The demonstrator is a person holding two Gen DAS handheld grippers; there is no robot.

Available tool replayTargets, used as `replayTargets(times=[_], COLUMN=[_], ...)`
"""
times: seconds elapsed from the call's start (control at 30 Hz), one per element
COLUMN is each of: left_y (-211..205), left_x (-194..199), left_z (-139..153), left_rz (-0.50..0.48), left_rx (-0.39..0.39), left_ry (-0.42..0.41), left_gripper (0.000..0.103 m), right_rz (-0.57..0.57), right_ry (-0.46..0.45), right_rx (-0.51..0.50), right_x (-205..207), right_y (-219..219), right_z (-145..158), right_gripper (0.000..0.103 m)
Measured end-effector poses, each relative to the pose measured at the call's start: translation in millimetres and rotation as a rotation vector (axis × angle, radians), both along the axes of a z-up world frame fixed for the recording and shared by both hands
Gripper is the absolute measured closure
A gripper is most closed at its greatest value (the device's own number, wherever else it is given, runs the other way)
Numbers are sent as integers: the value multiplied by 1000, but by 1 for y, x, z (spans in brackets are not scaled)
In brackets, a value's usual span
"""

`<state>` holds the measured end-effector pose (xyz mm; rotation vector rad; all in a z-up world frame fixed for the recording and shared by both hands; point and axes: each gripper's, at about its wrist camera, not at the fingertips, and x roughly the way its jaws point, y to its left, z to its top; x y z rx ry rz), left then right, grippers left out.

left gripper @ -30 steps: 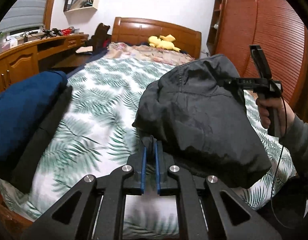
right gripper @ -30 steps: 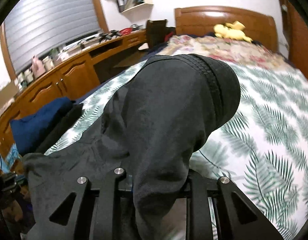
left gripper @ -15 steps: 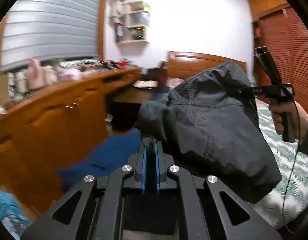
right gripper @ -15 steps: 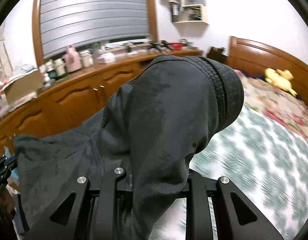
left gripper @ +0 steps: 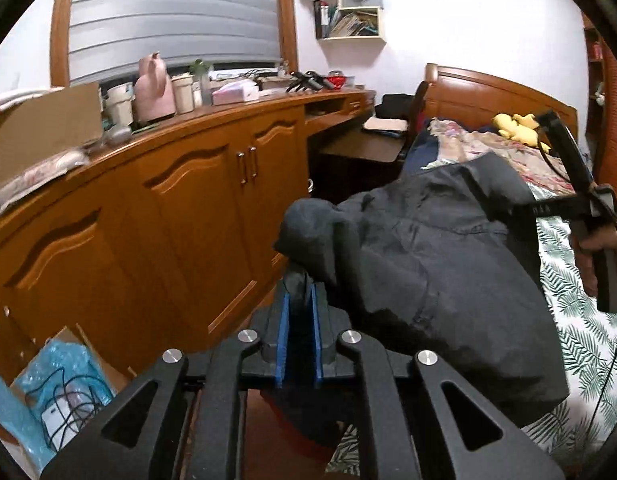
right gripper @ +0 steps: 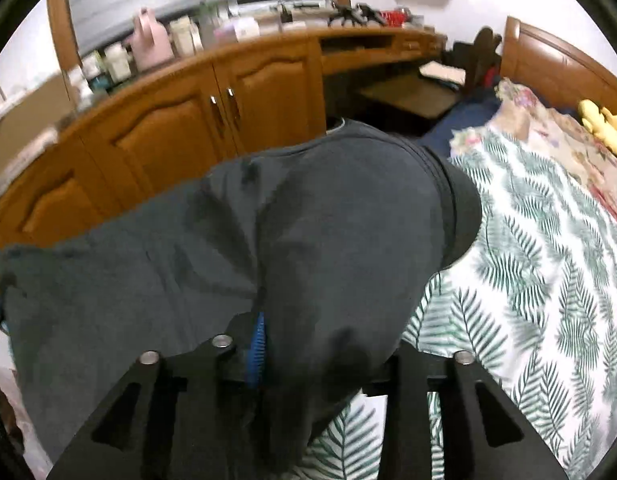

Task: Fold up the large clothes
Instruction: 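Lift the folded jacket with both tools and carry it to the wooden cabinet, then lower the jacket onto the wooden cabinet and open both tools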

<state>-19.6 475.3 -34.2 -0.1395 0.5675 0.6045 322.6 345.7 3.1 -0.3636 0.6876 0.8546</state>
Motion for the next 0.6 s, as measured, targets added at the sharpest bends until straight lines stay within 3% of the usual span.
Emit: replayTargets(times=[0.1, 0.17, 0.2, 0.27, 0.37, 0.43, 0.6], left_y=[1, -1, -2, -11, -26, -39, -75], left_x=[-11, -19, -21, -25, -26, -25, -16], left_z=[2, 7, 11, 18, 31, 40, 65], left_rz=[18, 19, 17, 11, -7, -13, -61], left_rx=[-30, -42, -42, -24, 12, 26, 73], left_ry=[-31, -64, -76, -85, -101, -112, -141], left_gripper=[78, 53, 48, 23, 7, 0, 0], right_rz=[2, 16, 21, 28, 56, 71, 72], right_ry=[-16, -28, -41, -80, -116, -130, -159], right_rx=[-16, 0, 0, 4, 36, 50, 98], right_x=[0, -9, -22, -44, -68, -81, -110], right_y=[-6, -16, -15, -30, -55, -73, -125], right_z=[-6, -5, -6, -4, 3, 5, 11], right_gripper=[50, 49, 49, 47, 43, 41, 37])
